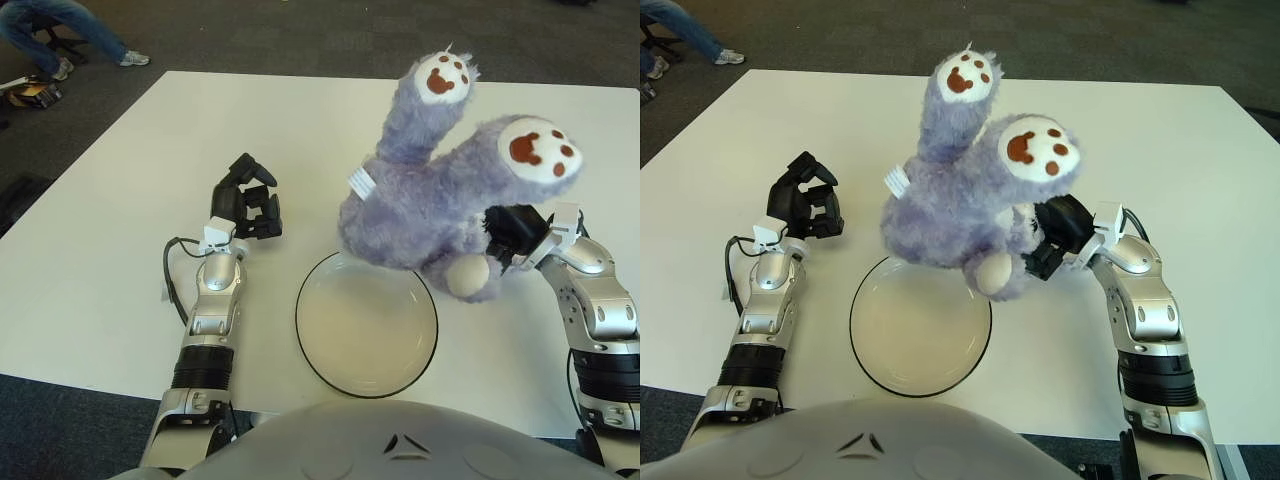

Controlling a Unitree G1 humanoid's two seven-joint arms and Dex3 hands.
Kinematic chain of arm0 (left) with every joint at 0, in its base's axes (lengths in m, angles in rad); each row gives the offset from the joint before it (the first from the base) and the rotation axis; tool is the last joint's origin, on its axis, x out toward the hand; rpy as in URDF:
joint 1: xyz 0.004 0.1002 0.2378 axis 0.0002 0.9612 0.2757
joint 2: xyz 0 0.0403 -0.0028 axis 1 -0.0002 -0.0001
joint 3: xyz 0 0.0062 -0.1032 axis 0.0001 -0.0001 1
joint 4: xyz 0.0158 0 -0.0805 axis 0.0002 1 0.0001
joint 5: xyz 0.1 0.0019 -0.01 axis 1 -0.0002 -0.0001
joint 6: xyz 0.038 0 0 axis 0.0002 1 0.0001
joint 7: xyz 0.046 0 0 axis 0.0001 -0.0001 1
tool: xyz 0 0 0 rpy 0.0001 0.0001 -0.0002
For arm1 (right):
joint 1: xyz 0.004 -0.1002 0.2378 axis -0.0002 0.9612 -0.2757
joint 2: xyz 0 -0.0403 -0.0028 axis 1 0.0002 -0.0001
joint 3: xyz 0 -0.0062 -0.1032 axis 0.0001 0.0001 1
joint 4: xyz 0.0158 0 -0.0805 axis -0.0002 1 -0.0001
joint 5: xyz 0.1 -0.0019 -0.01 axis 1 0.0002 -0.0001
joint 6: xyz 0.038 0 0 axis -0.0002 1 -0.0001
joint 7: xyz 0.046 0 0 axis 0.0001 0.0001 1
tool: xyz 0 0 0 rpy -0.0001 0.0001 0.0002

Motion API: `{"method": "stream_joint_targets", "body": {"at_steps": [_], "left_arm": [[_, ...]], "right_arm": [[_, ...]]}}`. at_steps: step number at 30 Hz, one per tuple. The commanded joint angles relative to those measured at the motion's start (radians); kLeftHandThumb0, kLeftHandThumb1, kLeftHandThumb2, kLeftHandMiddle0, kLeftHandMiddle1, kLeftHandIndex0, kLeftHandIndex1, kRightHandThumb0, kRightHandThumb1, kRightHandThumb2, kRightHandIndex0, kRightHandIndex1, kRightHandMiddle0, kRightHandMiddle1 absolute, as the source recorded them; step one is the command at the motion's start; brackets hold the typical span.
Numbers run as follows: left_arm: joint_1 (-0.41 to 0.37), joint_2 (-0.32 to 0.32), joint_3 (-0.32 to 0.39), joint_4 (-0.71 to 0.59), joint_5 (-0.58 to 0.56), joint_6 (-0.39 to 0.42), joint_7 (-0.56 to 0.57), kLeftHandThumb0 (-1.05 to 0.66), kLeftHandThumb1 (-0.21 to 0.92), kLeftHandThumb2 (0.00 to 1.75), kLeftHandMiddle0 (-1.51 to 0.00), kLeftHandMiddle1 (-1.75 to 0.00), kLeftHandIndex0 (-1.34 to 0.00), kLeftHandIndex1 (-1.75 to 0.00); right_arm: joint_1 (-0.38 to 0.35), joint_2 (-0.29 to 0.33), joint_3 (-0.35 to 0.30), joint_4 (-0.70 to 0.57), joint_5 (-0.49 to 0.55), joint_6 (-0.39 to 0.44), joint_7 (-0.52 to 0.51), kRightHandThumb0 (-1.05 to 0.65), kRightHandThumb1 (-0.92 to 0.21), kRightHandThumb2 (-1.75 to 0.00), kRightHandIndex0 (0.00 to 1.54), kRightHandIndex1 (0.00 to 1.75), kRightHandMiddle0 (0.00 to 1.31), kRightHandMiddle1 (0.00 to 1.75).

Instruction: Put the doll into the plate.

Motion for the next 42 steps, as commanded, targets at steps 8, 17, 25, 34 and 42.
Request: {"method": "stream_joint_targets", "body": {"at_steps": [8, 17, 25, 34, 42], "left_arm": [[0.103, -0.026, -0.006, 0.091, -0.006, 0.004, 0.002, -0.48, 0.32, 1.31, -1.30, -1.75, -0.61, -1.75], [0.099, -0.036, -0.011, 0.089, -0.002, 0.006, 0.012, -0.49, 0.30, 1.33, -1.30, -1.75, -0.63, -1.75], [0.102, -0.042, -0.017, 0.072, 0.007, 0.038, 0.024, -0.49, 0.31, 1.33, -1.31, -1.75, -0.62, -1.75], [0.102, -0.049, -0.022, 0.072, 0.007, 0.041, 0.031, -0.48, 0.31, 1.32, -1.30, -1.75, -0.62, -1.75], [0.105, -0.050, -0.027, 0.066, 0.011, 0.047, 0.035, -0.48, 0.31, 1.32, -1.30, -1.75, -0.62, -1.75]], "right_arm": [[0.009, -0.003, 0.027, 0.018, 0.031, -0.081, 0.085, -0.01, -0.30, -1.09, 0.73, 1.27, 0.76, 1.46], [0.099, 0.006, 0.061, -0.015, -0.028, -0.221, 0.085, -0.01, -0.31, -1.07, 0.76, 1.23, 0.75, 1.46], [0.144, 0.029, 0.084, -0.020, -0.157, -0.459, 0.011, -0.01, -0.35, -1.02, 0.73, 1.22, 0.75, 1.46], [0.158, 0.008, 0.094, -0.076, -0.236, -0.497, -0.060, -0.01, -0.38, -0.98, 0.70, 1.21, 0.76, 1.44], [0.154, -0.012, 0.106, -0.092, -0.264, -0.510, -0.078, -0.01, -0.40, -0.95, 0.68, 1.21, 0.75, 1.44]]}}
